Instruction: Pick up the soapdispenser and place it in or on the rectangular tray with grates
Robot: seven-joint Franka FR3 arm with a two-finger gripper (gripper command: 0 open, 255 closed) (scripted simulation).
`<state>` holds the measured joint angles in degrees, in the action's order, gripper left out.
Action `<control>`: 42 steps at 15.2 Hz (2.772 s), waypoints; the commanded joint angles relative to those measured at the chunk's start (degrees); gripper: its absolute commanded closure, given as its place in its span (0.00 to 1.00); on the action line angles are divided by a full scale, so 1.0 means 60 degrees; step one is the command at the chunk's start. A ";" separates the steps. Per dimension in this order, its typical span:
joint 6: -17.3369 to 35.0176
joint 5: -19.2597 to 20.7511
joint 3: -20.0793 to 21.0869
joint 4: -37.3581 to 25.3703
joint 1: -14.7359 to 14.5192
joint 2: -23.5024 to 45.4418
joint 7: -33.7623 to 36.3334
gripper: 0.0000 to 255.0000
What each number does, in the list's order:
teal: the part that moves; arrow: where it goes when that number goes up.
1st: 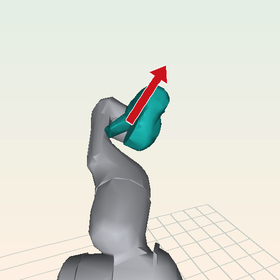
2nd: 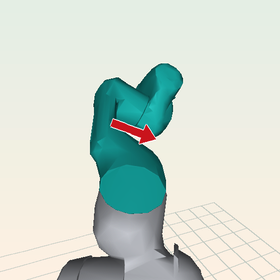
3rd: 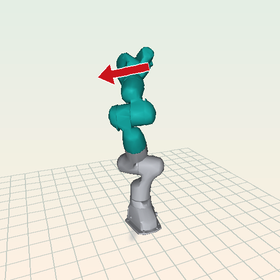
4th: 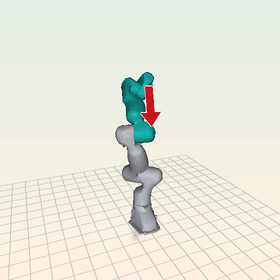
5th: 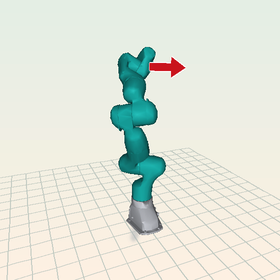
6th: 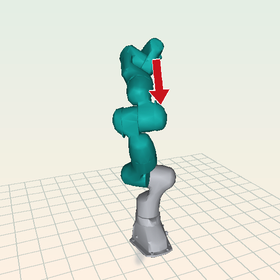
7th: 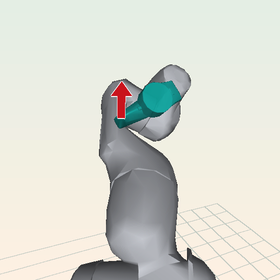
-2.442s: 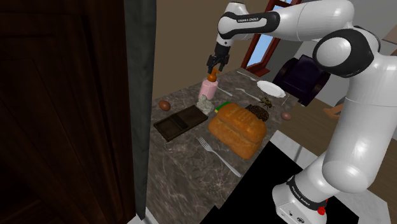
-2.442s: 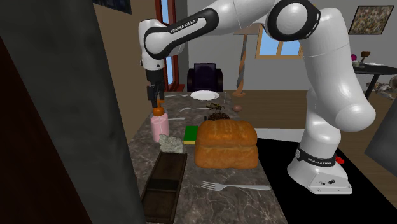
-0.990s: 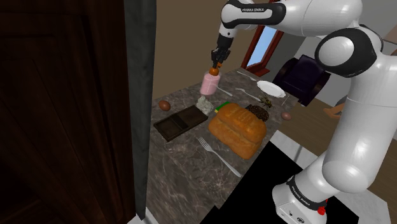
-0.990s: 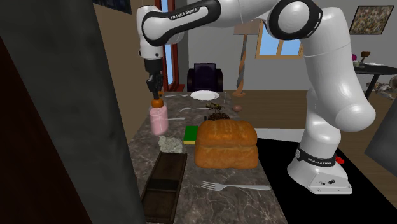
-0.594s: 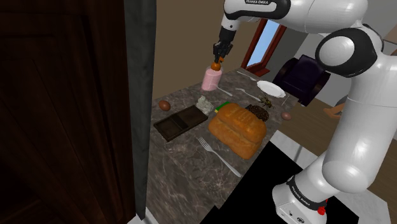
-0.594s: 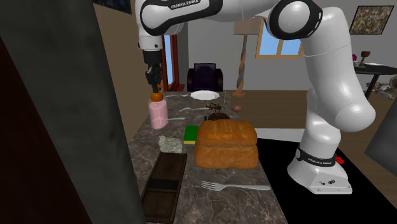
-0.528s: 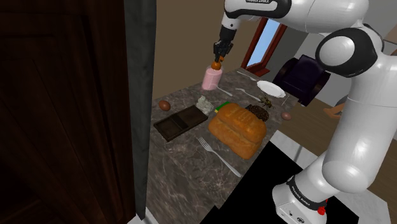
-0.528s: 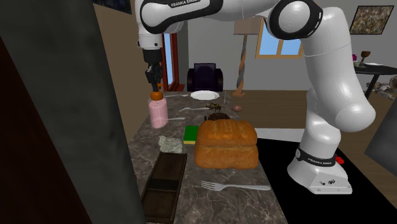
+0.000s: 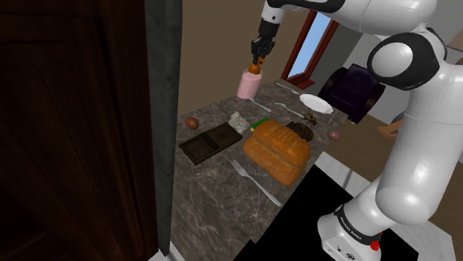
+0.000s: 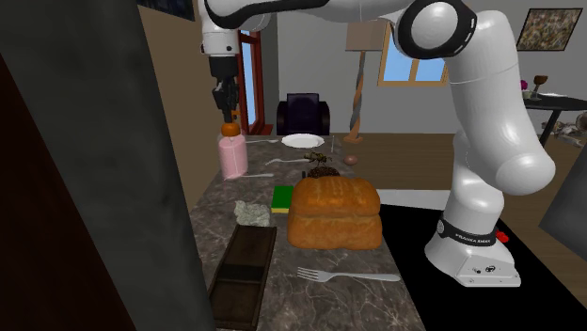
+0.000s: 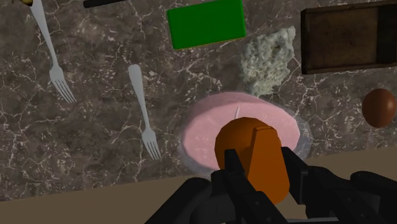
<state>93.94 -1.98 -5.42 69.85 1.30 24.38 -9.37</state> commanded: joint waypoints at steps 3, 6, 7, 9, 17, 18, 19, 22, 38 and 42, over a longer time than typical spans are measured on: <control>0.0021 0.0122 0.0163 0.0823 -0.0491 -0.0811 0.0624 1.00; 0.0011 0.0210 0.0333 0.1388 -0.0882 -0.1388 0.1171 1.00; -0.0007 0.0235 0.0396 0.1540 -0.1009 -0.1559 0.1358 1.00; -0.0061 0.0281 0.0533 0.1798 -0.1257 -0.1870 0.1739 1.00; -0.0474 0.0397 0.1172 0.2242 -0.2215 -0.2724 0.3327 1.00; -0.0544 0.0405 0.1257 0.2236 -0.2335 -0.2786 0.3532 1.00; -0.0618 0.0414 0.1346 0.2216 -0.2453 -0.2839 0.3738 1.00; -0.0859 0.0439 0.1619 0.2074 -0.2810 -0.2935 0.4364 1.00; 0.0917 0.0423 0.1759 0.4214 -0.2982 -0.3298 0.4695 1.00; 0.1434 0.0423 0.1757 0.4741 -0.2980 -0.3308 0.4696 1.00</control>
<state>101.81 0.55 5.09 97.67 -16.53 4.49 18.71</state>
